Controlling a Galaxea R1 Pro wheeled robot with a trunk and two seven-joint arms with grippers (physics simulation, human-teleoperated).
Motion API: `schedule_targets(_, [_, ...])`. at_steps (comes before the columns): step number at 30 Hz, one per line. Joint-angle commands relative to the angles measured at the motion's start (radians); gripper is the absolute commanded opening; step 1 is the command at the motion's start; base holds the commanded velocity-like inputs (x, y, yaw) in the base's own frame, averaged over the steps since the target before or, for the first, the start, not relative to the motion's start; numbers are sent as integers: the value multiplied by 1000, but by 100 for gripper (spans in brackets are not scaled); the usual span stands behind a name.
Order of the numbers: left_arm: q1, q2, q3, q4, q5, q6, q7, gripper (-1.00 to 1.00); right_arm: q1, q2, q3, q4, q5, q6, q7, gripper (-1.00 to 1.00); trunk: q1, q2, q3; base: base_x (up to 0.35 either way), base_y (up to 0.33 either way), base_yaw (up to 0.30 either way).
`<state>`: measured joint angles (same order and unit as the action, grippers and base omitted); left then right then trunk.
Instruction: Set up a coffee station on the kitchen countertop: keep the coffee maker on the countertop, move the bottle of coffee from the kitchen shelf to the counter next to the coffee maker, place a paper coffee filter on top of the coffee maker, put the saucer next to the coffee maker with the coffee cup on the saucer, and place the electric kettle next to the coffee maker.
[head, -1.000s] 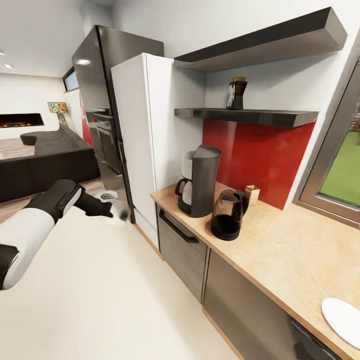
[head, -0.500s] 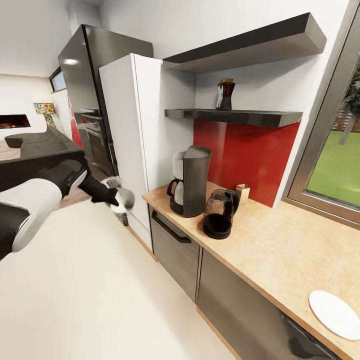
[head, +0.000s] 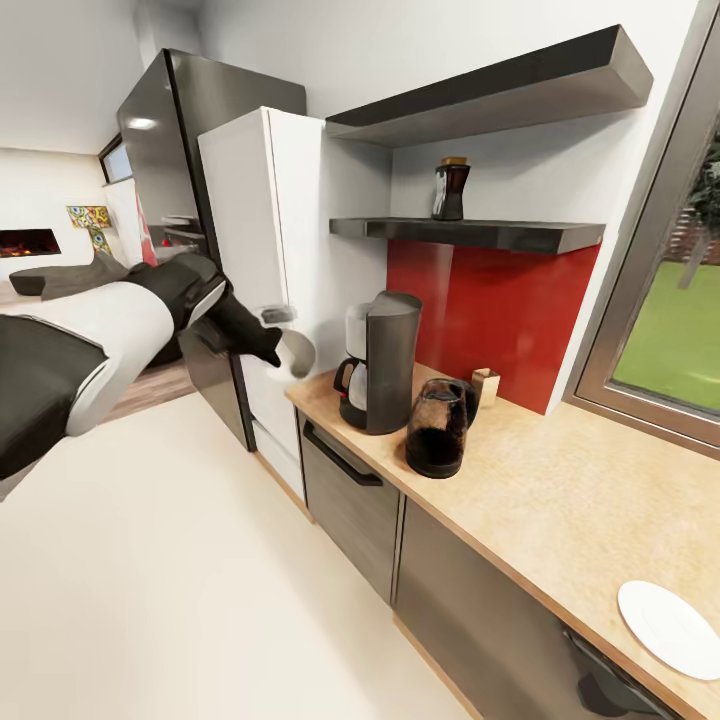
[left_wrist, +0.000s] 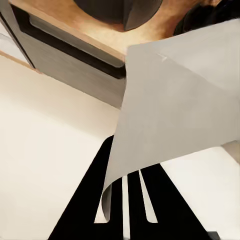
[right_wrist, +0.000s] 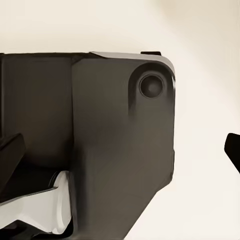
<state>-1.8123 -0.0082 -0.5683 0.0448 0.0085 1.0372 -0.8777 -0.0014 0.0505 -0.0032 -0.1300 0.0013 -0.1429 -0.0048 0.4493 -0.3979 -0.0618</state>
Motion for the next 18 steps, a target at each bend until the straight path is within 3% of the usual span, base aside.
schedule_targets(1, [-3,-4,-11,2,-4,-2,-26,-100,0,0,1,-1,1,-2,0,100,1,-2,-2,0,0,0])
schedule_targets(5, [-5,-2,-38,0,-5,-3,-154,-100,0,-1,4,-2,3,-3,0,100,1,-2,-2,0,0,0])
schedule_targets(7, [0,-5,-96,0,-4,-3,-224,-100,0,0,4,-2,3,-3,0,100,1,-2,-2,0,0,0])
schedule_targets(10, [2,-4,-119,1,-1,-3,-238,-100,0,0,3,-2,2,-3,0,100,1,-2,-2,0,0,0])
schedule_targets(18, [-26,-7,-133,4,-1,-2,-244,-100,0,0,-1,-2,2,-3,0,100,1,-2,-2,0,0,0])
